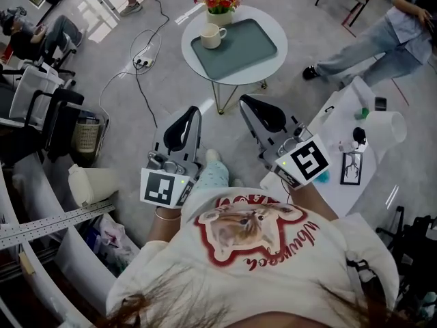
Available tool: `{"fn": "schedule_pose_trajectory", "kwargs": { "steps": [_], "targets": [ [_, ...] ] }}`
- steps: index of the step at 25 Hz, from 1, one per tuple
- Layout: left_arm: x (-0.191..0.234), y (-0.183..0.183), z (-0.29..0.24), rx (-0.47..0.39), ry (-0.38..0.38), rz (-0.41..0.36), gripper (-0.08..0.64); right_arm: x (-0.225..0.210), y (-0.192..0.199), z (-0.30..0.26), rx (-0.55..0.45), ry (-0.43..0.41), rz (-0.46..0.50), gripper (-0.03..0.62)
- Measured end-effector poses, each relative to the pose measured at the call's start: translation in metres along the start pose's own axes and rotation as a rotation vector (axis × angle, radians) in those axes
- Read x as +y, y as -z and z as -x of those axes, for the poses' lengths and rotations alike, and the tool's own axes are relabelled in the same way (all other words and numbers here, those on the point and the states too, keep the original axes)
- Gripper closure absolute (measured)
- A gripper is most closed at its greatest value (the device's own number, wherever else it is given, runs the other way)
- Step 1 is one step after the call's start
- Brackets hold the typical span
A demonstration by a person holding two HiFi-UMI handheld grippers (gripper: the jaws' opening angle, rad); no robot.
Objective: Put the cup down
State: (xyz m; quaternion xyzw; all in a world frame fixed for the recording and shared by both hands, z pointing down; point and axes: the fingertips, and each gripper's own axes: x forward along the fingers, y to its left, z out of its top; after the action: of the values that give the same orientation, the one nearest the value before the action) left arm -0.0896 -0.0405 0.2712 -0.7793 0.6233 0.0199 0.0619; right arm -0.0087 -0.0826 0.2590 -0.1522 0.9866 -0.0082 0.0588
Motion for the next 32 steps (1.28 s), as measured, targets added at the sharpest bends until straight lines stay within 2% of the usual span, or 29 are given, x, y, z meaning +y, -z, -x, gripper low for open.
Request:
{"fn": "schedule_pose_trajectory", "kwargs": {
  "steps": [6, 14, 19, 23, 29, 32],
  "targets": [
    [-0.012, -0.008, 0.032, -0.012, -0.031, -0.006, 0.541, 0.031, -0.003, 0.012, -0.01, -0.04, -0.002, 0.561],
    [-0.048, -0.017, 0.095, -0.031, -0.024, 0.018, 0.541, 0.104, -0.001, 0.042, -0.016, -0.068, -0.027, 0.561],
    [-0.085, -0.013, 0.153, -0.01, -0.011, 0.061, 0.542, 0.158, 0.003, 0.077, -0.012, -0.035, -0.028, 0.561],
    [-0.118, -0.016, 0.192, -0.009, 0.023, 0.062, 0.541, 0.193, -0.003, 0.112, -0.029, 0.012, -0.015, 0.561],
    [-0.155, -0.031, 0.236, -0.032, 0.04, 0.053, 0.542, 0.231, -0.007, 0.16, -0.031, 0.085, 0.012, 0.561],
    [-0.169, -0.039, 0.242, -0.048, 0.037, 0.047, 0.541, 0.24, -0.016, 0.179, -0.046, 0.09, 0.019, 0.561]
  ]
}}
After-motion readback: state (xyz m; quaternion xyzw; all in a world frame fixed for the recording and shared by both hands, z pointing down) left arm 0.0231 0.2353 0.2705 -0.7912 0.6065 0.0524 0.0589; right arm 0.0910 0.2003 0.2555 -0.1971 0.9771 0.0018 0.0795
